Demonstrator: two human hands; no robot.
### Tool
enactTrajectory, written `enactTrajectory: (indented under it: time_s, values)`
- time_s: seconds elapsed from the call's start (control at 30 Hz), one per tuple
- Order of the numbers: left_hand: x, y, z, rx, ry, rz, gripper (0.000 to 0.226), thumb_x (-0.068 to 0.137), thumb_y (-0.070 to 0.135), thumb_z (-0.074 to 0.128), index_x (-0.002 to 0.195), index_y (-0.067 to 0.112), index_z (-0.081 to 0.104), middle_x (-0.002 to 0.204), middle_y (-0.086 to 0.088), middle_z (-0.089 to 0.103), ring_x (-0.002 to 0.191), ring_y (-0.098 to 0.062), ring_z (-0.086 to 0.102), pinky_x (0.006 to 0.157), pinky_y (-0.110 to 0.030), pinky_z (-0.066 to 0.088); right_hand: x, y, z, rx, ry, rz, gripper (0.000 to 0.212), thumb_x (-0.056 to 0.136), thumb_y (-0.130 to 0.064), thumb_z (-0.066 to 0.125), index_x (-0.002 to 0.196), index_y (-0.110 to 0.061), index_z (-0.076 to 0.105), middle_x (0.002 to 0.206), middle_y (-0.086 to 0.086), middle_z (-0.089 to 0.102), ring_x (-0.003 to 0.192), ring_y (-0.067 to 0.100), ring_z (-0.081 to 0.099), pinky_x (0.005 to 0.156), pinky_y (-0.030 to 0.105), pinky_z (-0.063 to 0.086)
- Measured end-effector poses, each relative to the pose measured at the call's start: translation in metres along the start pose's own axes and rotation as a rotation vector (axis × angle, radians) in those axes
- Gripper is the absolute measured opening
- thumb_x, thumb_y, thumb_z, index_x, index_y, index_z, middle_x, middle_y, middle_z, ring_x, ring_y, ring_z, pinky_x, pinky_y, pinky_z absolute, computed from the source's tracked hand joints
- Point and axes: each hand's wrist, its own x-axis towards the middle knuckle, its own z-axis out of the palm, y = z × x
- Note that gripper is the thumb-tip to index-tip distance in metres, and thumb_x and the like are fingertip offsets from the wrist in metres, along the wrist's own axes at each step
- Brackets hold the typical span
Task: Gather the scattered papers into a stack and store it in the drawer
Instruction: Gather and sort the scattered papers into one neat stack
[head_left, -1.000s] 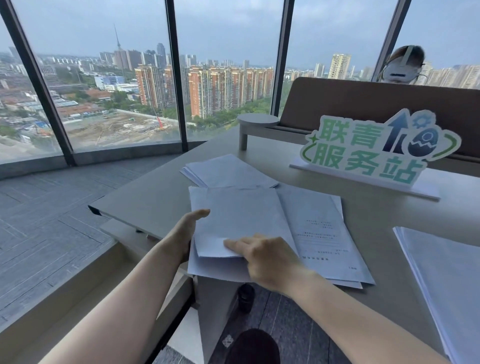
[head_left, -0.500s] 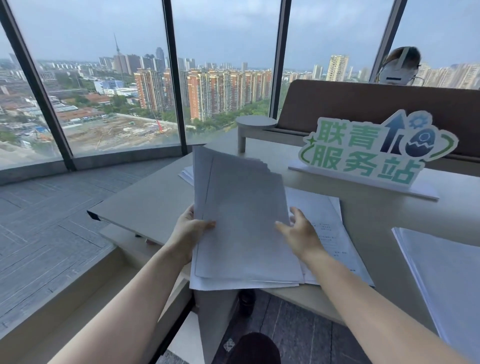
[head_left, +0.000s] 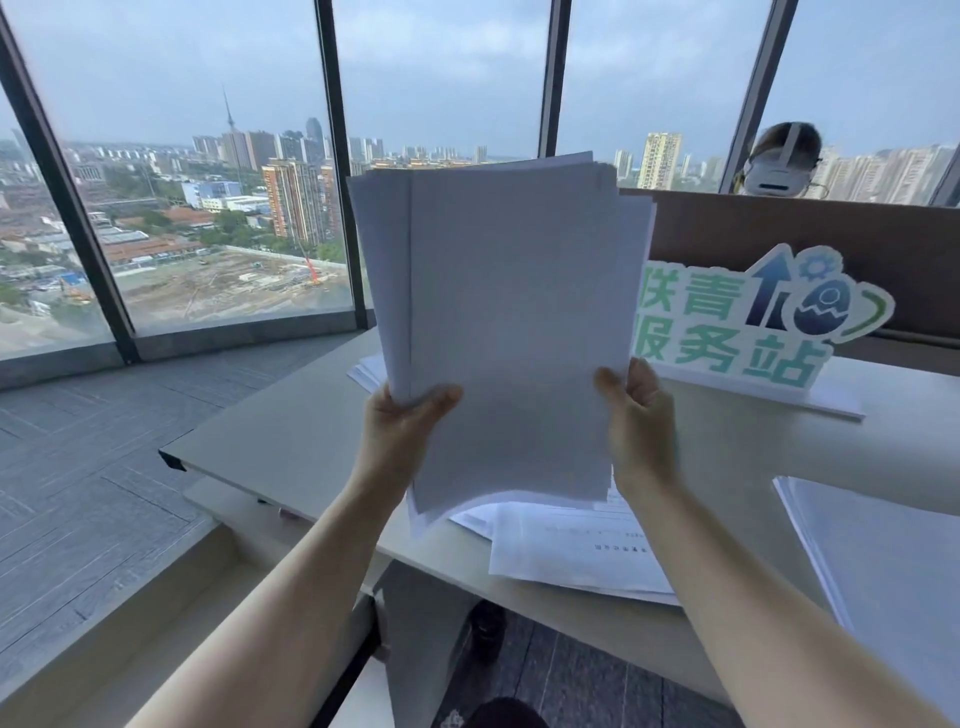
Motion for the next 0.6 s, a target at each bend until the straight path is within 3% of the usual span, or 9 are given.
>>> enactTrajectory:
  time_s: [0.13,0.3,0.37,0.5,0.6]
  values:
    - [-0.012,-0.022,-0.005,0.057,-0.046,-0.108,0.011,0.074,0.012,0.080,0.083,0.010,0.073,0.071,0.006,0.074,0.068,-0.007,0.069,0.060,-0.021,0.053,-0.021,0.009,-0.007,-0.059,-0.091,0.008,0.012,0.080,-0.023,0.059,0.083,-0.014,0.053,0.074,-0.004,0.054,0.065,0.006,0.048,0.060,0.015,0.039]
    - [-0.023,-0.038,-0.006,0.063,-0.022,-0.143,0.012,0.080,0.004,0.073,0.092,0.005,0.071,0.071,0.007,0.074,0.068,-0.005,0.068,0.059,-0.019,0.053,-0.036,0.030,-0.013,-0.142,-0.139,0.077,0.022,0.093,-0.010,0.056,0.109,-0.024,0.062,0.102,-0.008,0.070,0.093,0.003,0.065,0.081,0.016,0.047]
    - [-0.022,-0.040,-0.005,0.111,-0.017,-0.133,0.003,0.083,0.004,0.071,0.086,0.006,0.070,0.067,0.010,0.071,0.064,-0.004,0.065,0.059,-0.019,0.051,-0.037,0.031,-0.010,-0.202,-0.121,0.045,0.027,0.095,-0.006,0.052,0.105,-0.030,0.060,0.096,-0.011,0.068,0.085,-0.002,0.062,0.074,0.009,0.045]
    - [-0.015,-0.039,0.005,0.208,-0.010,-0.108,0.012,0.084,0.006,0.071,0.072,0.008,0.067,0.058,0.013,0.064,0.057,-0.005,0.056,0.055,-0.018,0.046,-0.033,0.023,-0.014,-0.303,-0.047,-0.033,0.018,0.094,-0.007,0.052,0.091,-0.023,0.059,0.074,-0.016,0.057,0.063,-0.001,0.048,0.068,0.018,0.040]
    - [-0.014,-0.034,0.023,0.260,-0.061,-0.102,0.017,0.074,0.022,0.074,0.082,0.007,0.070,0.071,0.002,0.068,0.067,-0.014,0.061,0.064,-0.030,0.048,-0.024,0.008,-0.033,-0.350,0.025,-0.059,0.015,0.089,-0.002,0.052,0.085,-0.015,0.058,0.061,-0.014,0.055,0.052,0.002,0.040,0.057,0.022,0.037]
